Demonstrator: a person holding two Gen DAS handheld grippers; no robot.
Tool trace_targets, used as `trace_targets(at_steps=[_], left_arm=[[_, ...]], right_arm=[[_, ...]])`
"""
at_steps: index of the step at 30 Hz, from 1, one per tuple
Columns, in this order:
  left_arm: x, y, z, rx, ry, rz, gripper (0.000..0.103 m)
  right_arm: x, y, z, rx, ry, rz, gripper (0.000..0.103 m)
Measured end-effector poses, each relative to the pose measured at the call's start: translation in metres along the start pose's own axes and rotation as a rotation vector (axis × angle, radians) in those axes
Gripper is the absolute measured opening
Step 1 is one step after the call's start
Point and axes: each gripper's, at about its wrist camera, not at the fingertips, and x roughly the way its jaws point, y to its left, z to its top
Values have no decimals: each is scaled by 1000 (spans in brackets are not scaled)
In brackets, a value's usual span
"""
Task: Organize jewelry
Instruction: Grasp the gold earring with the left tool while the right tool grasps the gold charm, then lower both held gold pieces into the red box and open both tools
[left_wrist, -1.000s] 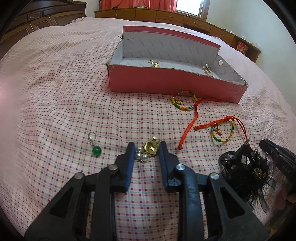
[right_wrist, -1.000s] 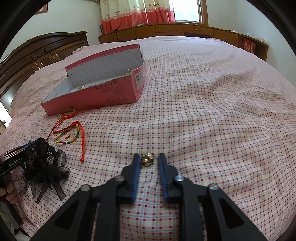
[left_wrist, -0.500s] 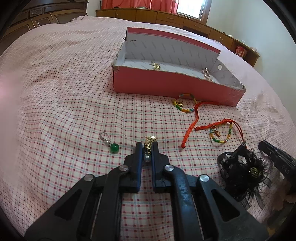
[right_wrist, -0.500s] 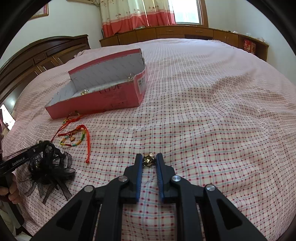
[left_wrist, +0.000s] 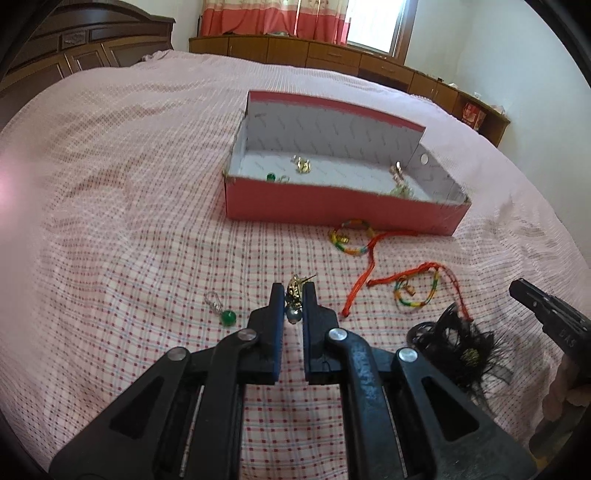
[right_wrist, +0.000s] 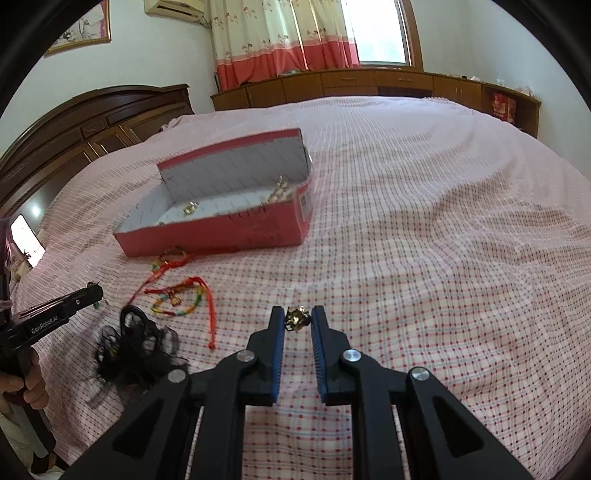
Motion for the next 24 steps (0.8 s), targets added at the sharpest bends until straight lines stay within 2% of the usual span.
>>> trace_targets(at_steps=[12,24], left_arm=[[-13,-6,29,3,-84,-6,0],[-13,-12,73,33,-172,9,0]], right_arm=[[-5,22,30,-45,-85,33,16],[7,49,70,-113,-160,58,16]])
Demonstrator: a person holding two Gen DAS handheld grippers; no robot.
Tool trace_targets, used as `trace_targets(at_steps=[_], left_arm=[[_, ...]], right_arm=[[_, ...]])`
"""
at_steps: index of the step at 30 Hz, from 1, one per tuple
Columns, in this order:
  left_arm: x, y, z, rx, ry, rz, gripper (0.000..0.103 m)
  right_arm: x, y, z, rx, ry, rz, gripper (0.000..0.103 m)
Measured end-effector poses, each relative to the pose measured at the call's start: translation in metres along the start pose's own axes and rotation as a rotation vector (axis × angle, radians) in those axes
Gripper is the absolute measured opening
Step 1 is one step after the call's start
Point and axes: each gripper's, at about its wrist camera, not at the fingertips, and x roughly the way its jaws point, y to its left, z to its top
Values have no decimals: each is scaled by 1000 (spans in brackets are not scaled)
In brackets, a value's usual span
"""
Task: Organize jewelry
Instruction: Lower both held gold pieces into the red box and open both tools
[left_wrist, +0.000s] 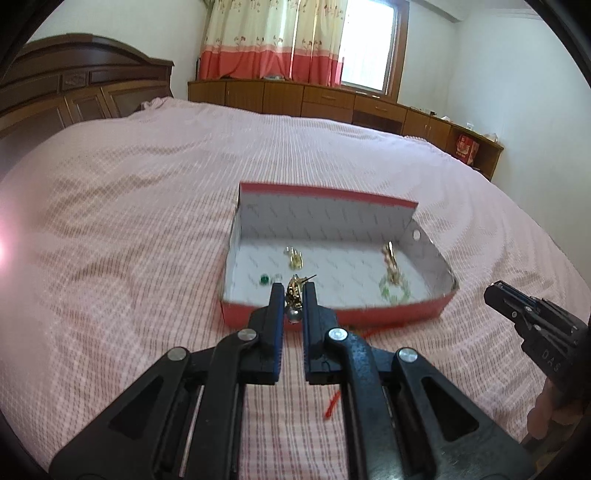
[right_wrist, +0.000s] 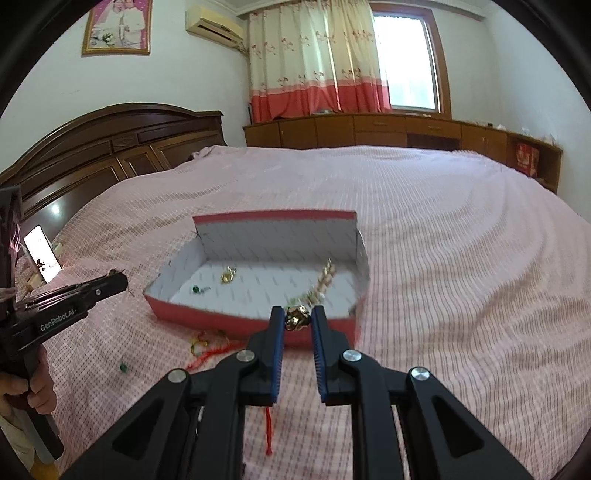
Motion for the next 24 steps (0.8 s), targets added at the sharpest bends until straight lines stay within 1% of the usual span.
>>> trace_targets(at_steps=[6,11,18,24], left_arm=[[9,0,16,-3,-31,4,0],[21,2,24,-11,-32,6,0],[43,4,32,-12,-29,19,0],[69,7,31,-17,-12,35,0]], right_arm=[[13,8,18,-23,-27,4,16],[27,10,26,-27,-32,4,16],[51,4,32,-19,-18,-6,16],[76,-4,33,-4,13,-20,16]])
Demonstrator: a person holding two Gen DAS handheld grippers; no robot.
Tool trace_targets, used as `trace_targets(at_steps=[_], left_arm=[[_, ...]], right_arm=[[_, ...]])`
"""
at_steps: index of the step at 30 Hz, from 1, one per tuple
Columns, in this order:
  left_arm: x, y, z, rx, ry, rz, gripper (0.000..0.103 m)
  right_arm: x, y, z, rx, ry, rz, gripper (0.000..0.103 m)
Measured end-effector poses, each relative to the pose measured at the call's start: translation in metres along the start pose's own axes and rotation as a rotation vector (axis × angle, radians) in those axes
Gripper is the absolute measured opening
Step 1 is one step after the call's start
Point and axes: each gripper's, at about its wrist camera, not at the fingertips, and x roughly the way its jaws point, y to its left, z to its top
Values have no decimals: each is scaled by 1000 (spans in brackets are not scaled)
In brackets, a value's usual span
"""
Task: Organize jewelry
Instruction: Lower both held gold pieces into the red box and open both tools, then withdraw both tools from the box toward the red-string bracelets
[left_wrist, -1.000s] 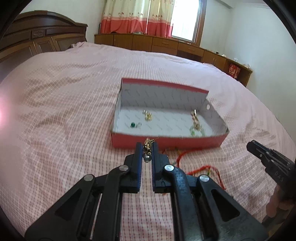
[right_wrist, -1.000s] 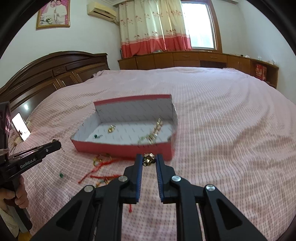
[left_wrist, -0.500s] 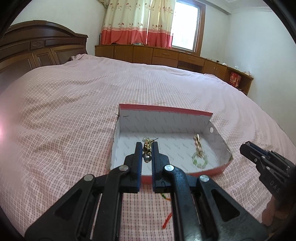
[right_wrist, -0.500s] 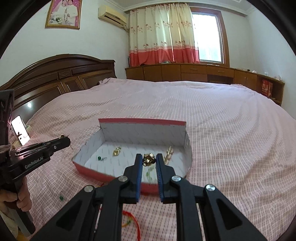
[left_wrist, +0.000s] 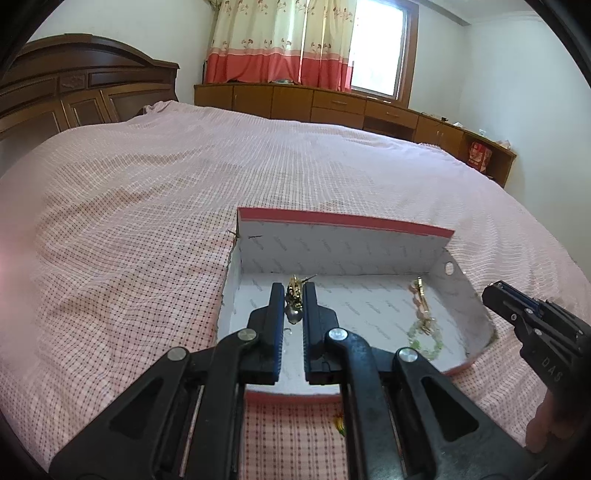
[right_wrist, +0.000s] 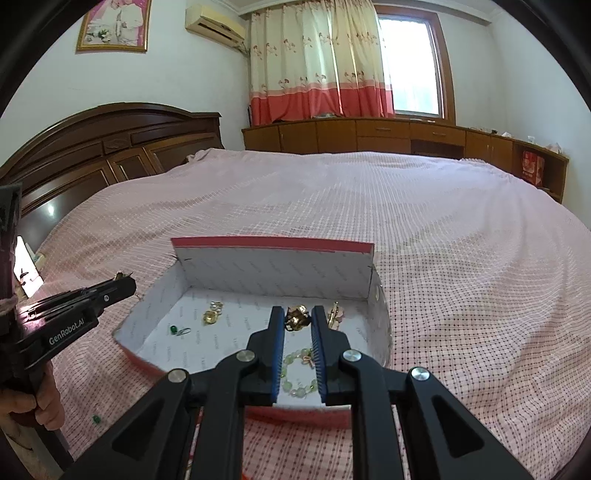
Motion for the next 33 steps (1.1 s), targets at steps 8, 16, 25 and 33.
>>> trace_targets(at_steps=[8,16,25,33], left_arm=[[37,2,-10,-5,75,18,0],[51,7,-18,-28,128,43,1],[46,9,-17,-29,140,60,17],[18,7,-10,-7,119,56,18]], right_arm=[[32,-7,-8,20,79,-11,16],[42,-7,-13,31,128,1,17],[35,-4,-11,34,123,15,30],[9,1,-2,40,86,37,31]])
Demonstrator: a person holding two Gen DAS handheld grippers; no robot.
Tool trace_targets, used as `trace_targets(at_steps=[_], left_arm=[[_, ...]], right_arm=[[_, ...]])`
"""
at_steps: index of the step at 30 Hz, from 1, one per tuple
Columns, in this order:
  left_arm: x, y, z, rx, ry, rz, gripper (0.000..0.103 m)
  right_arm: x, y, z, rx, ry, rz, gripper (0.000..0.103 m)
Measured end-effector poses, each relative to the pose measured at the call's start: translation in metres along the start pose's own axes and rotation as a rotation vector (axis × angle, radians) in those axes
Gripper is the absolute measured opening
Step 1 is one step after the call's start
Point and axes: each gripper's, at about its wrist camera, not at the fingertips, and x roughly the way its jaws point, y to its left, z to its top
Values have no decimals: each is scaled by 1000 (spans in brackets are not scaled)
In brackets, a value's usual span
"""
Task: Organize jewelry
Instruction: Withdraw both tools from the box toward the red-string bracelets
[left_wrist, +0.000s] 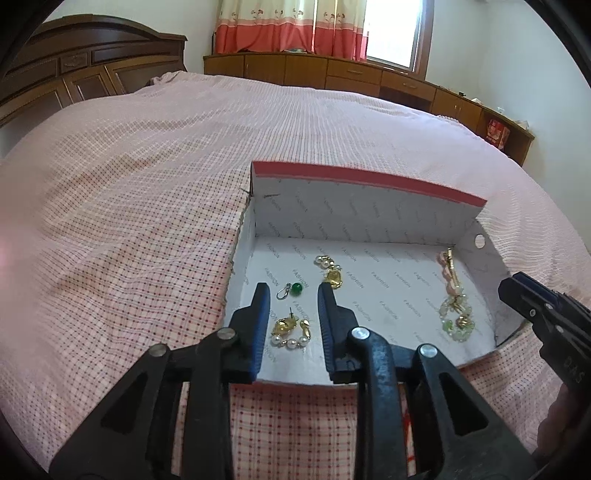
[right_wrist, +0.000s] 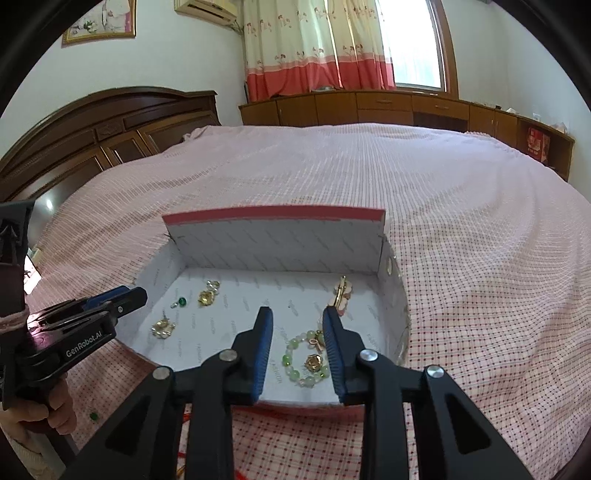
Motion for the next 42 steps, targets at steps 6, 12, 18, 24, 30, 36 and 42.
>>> trace_targets(at_steps=[6,12,18,24,30,36,42], left_arm=[[-26,-4,1,19,-21,-2,18],[-53,-8,-7,29,-37,-28,18],[-71,-12,-21,43,-35,-43,18],[-78,-17,-38,56,-11,-55,18],[-77,-20,-52,61,21,-63,18],[-71,-18,-62,55,50,-62,18],[-65,-14,-68,46,72,-55,18]], right_arm=[[-28,4,-1,6,-23,21,32],[-52,12,-10,-6,-19,31,32],[-68,14,-27,-8,-9,33,32],[-69,14,-43,3,23,40,32],[-64,18,-61,0,59,46,32],[-51,21,-76,-2,107,54,35],[-34,26,-88,-12,149,60,35]])
